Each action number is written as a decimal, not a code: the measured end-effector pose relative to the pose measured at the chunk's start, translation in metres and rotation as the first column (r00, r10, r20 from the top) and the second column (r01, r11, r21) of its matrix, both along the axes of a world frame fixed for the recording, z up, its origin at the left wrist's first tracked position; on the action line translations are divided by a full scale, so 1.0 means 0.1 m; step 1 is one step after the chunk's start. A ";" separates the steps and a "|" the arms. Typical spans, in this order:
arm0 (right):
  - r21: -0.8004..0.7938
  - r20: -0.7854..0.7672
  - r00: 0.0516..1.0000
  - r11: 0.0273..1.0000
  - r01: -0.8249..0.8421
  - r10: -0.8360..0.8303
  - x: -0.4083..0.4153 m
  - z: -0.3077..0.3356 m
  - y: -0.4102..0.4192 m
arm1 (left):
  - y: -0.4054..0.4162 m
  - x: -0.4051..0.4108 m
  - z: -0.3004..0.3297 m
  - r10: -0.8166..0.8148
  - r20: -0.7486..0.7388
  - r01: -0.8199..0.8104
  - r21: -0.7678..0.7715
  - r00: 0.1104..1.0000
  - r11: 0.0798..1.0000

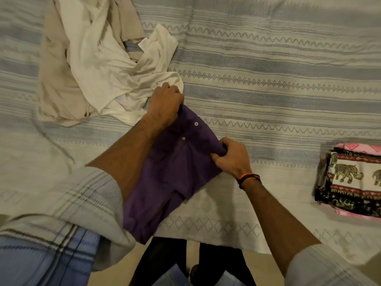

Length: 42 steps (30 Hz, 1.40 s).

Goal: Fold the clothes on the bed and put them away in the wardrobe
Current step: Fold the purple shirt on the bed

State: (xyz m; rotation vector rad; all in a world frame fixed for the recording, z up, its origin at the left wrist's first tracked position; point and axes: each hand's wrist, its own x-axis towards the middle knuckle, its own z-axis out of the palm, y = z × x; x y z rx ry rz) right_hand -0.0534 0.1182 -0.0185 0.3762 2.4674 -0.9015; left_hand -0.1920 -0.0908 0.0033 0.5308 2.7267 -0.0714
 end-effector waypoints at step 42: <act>-0.074 0.136 0.828 0.839 -0.540 0.545 1.70 0.08 -2.41 | -2.70 3.23 -0.31 0.886 0.378 -0.959 0.188 0.269 0.211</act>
